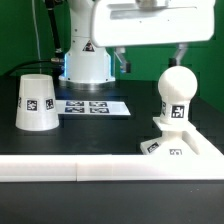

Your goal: Assemble lamp

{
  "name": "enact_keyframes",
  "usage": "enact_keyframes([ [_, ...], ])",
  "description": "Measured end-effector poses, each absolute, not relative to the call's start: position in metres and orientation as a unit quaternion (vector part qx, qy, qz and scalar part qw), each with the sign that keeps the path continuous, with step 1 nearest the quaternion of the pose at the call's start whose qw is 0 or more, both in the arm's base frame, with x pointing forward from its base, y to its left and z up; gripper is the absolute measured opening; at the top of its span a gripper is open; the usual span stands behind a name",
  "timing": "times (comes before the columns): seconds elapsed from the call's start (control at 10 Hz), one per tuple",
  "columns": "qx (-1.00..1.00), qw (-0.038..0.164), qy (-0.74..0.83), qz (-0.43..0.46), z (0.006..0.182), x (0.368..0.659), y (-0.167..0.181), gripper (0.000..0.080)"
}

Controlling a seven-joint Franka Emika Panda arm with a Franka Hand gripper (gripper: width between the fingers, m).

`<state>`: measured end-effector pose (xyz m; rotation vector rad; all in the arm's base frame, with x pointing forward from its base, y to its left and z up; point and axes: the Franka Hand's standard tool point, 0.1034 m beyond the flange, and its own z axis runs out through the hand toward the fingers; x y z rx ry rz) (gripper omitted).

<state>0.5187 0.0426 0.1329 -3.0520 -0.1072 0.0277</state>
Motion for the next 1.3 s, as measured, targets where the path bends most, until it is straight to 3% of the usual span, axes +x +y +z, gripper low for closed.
enact_keyframes([
  [0.2,-0.999,0.044,-0.028,0.009,0.127,0.505,0.015,0.0699],
  [0.6,-0.999,0.043,-0.031,0.008,0.127,0.506,0.009,0.0699],
  [0.8,-0.999,0.041,-0.022,0.008,0.126,0.503,-0.012,0.0699],
  [1.1,-1.0,0.031,-0.004,0.002,0.12,0.468,-0.069,0.0699],
  [1.3,-1.0,0.029,-0.006,0.002,0.119,0.463,-0.09,0.0699],
])
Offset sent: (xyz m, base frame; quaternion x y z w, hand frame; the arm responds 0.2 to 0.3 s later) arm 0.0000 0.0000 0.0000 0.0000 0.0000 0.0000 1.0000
